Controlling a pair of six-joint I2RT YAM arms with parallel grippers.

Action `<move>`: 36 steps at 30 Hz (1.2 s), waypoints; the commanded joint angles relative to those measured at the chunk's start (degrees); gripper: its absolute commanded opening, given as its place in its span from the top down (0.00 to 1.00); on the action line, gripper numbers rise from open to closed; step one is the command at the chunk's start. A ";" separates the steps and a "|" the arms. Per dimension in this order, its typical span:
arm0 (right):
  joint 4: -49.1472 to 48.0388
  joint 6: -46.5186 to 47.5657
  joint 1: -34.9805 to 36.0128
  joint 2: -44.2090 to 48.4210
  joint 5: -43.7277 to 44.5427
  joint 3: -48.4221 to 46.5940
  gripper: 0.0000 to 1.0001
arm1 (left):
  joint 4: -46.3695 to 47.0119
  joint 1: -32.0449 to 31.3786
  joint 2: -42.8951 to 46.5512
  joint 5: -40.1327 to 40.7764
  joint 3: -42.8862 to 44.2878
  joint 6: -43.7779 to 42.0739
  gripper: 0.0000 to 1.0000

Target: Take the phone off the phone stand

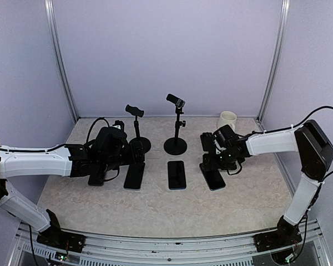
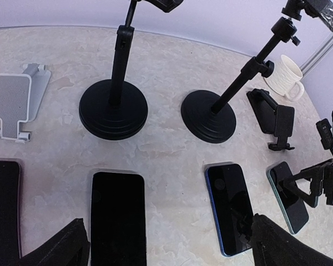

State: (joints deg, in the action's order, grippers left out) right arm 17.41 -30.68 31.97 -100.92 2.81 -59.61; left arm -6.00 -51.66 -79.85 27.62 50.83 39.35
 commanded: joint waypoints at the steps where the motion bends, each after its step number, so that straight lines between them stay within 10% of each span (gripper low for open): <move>1: 3.91 1.03 2.74 0.02 2.79 2.23 0.00 | -0.49 0.46 1.74 -0.12 0.40 -0.90 0.01; 28: 4.88 -9.11 4.52 -9.06 12.70 0.66 0.29 | -0.59 0.51 1.81 0.62 -0.03 -1.16 0.01; 36: 4.05 -7.32 2.61 -8.86 11.28 -1.19 0.19 | -0.42 0.85 1.73 0.15 -0.12 -1.69 0.01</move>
State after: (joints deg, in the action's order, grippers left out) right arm 18.85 -37.78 36.03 -106.50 15.75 -61.43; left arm -6.02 -51.44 -79.11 27.49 50.83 38.81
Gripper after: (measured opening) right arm 0.749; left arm 0.988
